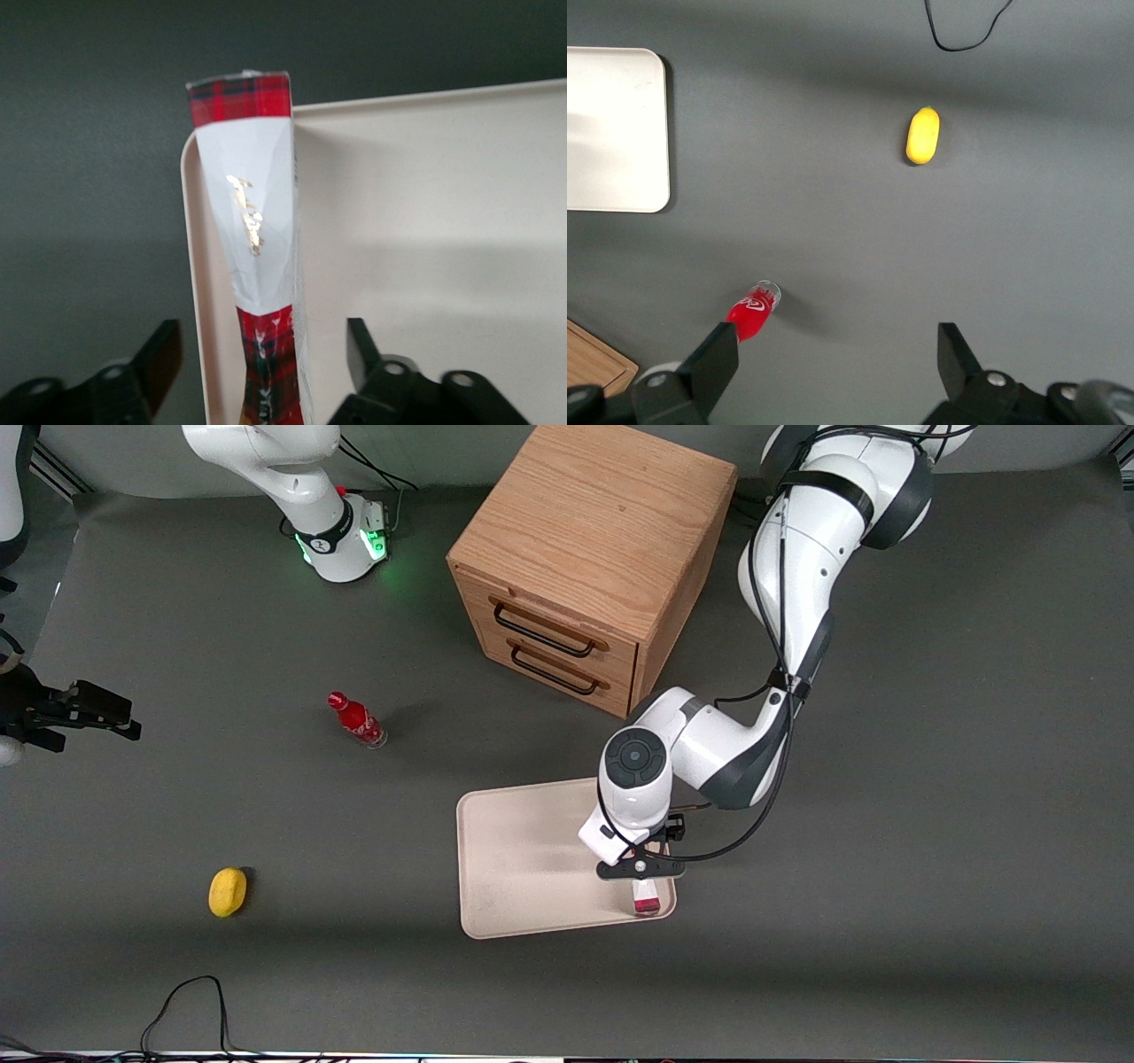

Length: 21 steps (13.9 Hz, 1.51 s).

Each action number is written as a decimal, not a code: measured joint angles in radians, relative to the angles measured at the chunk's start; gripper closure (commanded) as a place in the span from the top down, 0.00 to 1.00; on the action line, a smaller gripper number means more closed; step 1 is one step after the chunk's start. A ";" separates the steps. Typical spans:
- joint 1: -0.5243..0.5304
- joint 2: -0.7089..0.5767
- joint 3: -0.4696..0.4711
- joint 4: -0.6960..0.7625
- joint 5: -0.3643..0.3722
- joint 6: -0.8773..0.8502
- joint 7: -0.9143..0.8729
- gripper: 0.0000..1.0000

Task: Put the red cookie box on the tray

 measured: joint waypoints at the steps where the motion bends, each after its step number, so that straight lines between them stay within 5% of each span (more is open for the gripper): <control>1: 0.003 -0.012 0.001 0.001 0.000 -0.008 0.000 1.00; 8: 0.113 -0.261 0.006 -0.023 -0.012 -0.253 0.113 1.00; 16: 0.446 -0.723 -0.003 -0.482 -0.147 -0.273 0.461 1.00; 21: 0.479 -0.881 0.041 -0.592 -0.188 -0.359 0.487 1.00</control>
